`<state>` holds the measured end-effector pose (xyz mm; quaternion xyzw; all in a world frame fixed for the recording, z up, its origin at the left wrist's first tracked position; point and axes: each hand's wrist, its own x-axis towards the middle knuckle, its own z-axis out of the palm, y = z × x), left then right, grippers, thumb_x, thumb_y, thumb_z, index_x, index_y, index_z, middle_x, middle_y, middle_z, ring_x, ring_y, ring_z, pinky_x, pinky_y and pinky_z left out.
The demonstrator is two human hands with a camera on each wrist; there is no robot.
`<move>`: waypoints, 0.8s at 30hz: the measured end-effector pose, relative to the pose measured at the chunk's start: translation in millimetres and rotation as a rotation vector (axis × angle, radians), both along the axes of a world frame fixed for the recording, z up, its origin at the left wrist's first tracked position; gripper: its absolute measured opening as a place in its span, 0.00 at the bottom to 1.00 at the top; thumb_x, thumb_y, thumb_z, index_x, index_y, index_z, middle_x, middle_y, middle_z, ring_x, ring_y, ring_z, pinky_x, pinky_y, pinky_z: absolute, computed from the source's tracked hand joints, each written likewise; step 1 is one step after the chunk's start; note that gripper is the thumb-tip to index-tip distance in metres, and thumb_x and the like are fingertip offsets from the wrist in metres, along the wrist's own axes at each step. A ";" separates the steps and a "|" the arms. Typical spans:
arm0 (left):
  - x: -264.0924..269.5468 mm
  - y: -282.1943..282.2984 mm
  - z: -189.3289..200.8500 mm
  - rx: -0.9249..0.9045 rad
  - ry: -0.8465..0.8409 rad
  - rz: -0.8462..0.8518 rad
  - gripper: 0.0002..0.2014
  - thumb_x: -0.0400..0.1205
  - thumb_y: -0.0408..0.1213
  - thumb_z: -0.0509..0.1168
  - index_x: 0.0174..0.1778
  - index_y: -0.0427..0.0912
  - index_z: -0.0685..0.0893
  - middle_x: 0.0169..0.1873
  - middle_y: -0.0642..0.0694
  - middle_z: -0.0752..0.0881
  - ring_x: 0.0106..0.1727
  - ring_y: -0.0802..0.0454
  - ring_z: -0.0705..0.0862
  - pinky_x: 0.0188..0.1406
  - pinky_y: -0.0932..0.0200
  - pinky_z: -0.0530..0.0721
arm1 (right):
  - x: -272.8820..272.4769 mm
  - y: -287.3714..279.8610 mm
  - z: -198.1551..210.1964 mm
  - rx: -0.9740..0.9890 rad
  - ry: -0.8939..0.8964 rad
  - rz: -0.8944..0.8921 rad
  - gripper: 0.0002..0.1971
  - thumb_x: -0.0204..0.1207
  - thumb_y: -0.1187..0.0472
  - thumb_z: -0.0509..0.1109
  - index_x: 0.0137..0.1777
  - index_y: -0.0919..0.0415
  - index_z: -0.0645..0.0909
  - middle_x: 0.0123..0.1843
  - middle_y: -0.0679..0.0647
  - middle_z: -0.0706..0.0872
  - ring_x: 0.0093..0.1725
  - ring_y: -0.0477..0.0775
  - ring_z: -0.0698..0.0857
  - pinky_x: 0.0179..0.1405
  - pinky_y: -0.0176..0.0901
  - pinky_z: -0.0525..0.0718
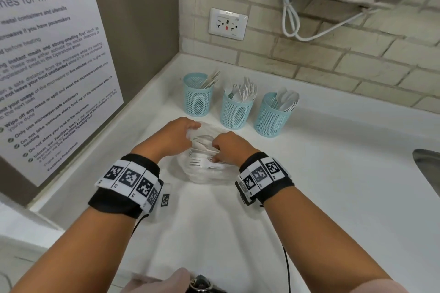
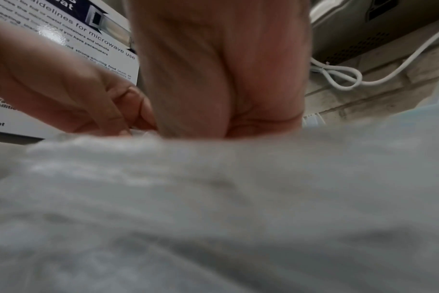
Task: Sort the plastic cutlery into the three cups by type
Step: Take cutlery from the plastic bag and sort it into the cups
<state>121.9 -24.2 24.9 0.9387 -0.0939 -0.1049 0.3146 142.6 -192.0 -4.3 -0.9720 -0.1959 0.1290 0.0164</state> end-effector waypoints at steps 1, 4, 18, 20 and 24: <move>-0.3 -0.1 0.4 0.001 0.000 -0.002 0.29 0.78 0.24 0.63 0.76 0.43 0.71 0.74 0.46 0.72 0.73 0.49 0.72 0.65 0.66 0.67 | -1.0 -1.3 1.8 0.018 0.000 0.004 0.23 0.73 0.54 0.74 0.26 0.56 0.63 0.30 0.49 0.70 0.38 0.55 0.73 0.26 0.40 0.63; -0.8 -0.3 1.6 0.005 0.006 -0.004 0.29 0.78 0.24 0.63 0.77 0.43 0.71 0.74 0.46 0.72 0.72 0.49 0.72 0.66 0.65 0.67 | -3.1 -6.0 8.9 0.103 0.004 0.002 0.24 0.72 0.53 0.75 0.25 0.58 0.63 0.27 0.50 0.69 0.33 0.54 0.71 0.25 0.40 0.61; -5.2 -1.2 7.8 0.027 0.055 -0.039 0.30 0.79 0.24 0.63 0.78 0.44 0.69 0.75 0.46 0.69 0.74 0.47 0.71 0.71 0.59 0.67 | -21.1 -1.4 10.5 0.068 0.227 0.050 0.20 0.71 0.55 0.75 0.59 0.63 0.75 0.51 0.55 0.79 0.47 0.53 0.76 0.39 0.40 0.72; -5.2 -0.6 8.5 0.032 0.057 -0.044 0.30 0.79 0.24 0.63 0.78 0.44 0.69 0.76 0.47 0.69 0.74 0.47 0.71 0.71 0.60 0.68 | -20.6 -1.5 8.7 0.088 0.206 0.063 0.16 0.71 0.57 0.75 0.54 0.61 0.76 0.47 0.52 0.77 0.45 0.53 0.76 0.38 0.39 0.71; -4.1 1.8 8.7 0.029 0.066 -0.031 0.30 0.78 0.23 0.62 0.77 0.46 0.70 0.75 0.47 0.70 0.73 0.47 0.71 0.70 0.59 0.69 | -16.2 -7.5 15.1 0.162 0.197 0.061 0.12 0.72 0.56 0.74 0.34 0.57 0.74 0.33 0.46 0.72 0.36 0.49 0.71 0.30 0.36 0.65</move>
